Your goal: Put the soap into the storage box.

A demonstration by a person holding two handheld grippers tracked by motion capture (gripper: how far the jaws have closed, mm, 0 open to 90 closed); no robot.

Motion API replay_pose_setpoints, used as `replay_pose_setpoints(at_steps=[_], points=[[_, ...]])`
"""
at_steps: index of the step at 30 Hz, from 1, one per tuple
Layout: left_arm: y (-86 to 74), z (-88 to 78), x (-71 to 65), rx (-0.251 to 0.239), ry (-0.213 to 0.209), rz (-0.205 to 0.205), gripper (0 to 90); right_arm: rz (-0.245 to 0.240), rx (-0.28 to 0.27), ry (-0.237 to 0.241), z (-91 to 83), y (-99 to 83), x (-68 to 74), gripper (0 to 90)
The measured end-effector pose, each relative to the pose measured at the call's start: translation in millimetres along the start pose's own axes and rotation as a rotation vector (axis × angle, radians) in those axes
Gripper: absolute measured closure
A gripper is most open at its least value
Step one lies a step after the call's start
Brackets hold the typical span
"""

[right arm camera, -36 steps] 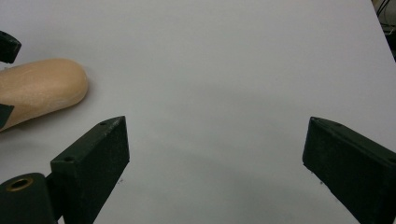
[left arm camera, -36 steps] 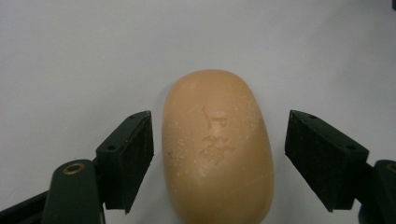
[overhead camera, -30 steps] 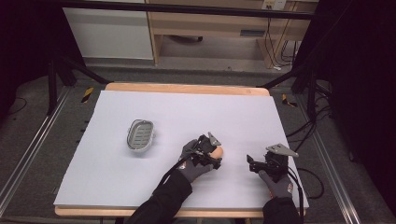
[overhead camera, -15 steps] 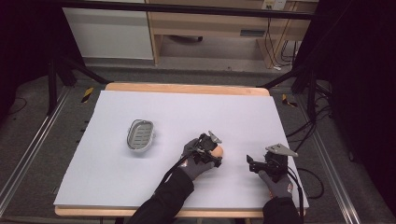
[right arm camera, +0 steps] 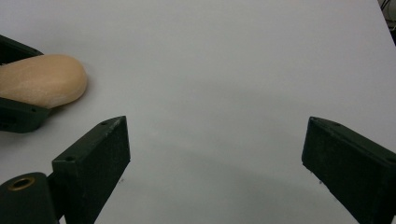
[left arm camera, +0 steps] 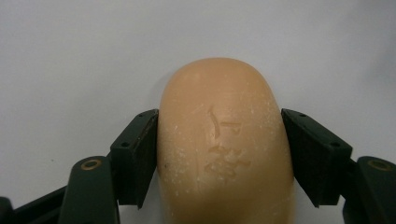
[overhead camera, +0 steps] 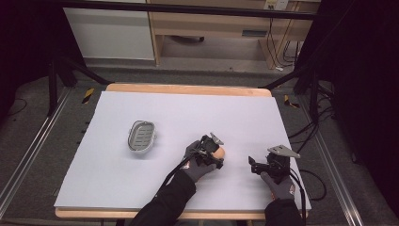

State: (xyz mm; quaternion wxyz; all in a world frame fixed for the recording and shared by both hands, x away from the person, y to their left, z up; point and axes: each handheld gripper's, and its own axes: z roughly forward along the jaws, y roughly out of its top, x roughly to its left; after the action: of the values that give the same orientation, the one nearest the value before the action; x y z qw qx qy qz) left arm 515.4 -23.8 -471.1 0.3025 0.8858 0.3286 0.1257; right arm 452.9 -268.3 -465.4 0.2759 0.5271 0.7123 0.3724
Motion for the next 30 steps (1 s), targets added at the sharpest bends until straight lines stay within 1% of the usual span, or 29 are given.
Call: replay_pose_setpoints(at_steps=[3, 7, 11, 12, 14, 16, 19, 22, 24, 25, 28, 30], points=[[0.1, -0.2, 0.3, 0.001, -0.001, -0.001, 31.0, 0.011, 0.001, 0.004, -0.9, 0.4, -0.1, 7.8], [0.7, -0.8, -0.5, 0.008, 0.005, -0.006, 31.5, 0.005, 0.0, 0.001, -0.8, 0.2, -0.7, 7.8], [0.5, -1.0, -2.2, 0.004, 0.0, 0.001, 31.8, 0.006, 0.0, 0.002, -0.7, -0.1, -1.4, 7.8], [0.6, -2.0, -2.2, 0.01, -0.005, 0.008, 31.8, 0.008, 0.0, 0.001, -0.7, -0.1, -1.5, 7.8], [0.6, -3.7, -3.0, 0.006, -0.012, 0.006, 31.8, 0.01, 0.001, 0.0, -0.9, -0.2, -1.6, 7.8], [1.2, -8.0, -3.3, 0.001, -0.017, 0.012, 31.8, 0.008, -0.002, -0.001, -1.2, -0.1, -2.0, 7.8], [1.6, -11.0, -3.6, -0.005, -0.014, 0.015, 31.9, 0.01, -0.005, -0.001, -1.5, 0.1, -2.1, 7.8], [2.0, -18.4, -2.4, -0.016, -0.014, 0.008, 31.9, 0.009, -0.007, 0.001, -2.0, 0.3, -2.0, 7.8], [2.0, -20.3, -2.1, -0.022, -0.012, 0.007, 31.9, 0.008, -0.006, 0.001, -2.0, 0.3, -1.9, 7.8], [1.9, -22.8, -1.8, -0.025, -0.012, 0.004, 31.9, 0.018, -0.005, 0.004, -2.6, 0.5, -1.7, 7.8], [1.9, -28.2, -0.3, -0.029, -0.012, 0.002, 31.9, 0.017, -0.005, 0.003, -2.6, 0.5, -1.6, 7.7], [1.7, -31.7, 0.2, -0.04, -0.01, -0.003, 32.0, 0.016, -0.004, 0.002, -2.5, 0.5, -1.7, 7.7]])
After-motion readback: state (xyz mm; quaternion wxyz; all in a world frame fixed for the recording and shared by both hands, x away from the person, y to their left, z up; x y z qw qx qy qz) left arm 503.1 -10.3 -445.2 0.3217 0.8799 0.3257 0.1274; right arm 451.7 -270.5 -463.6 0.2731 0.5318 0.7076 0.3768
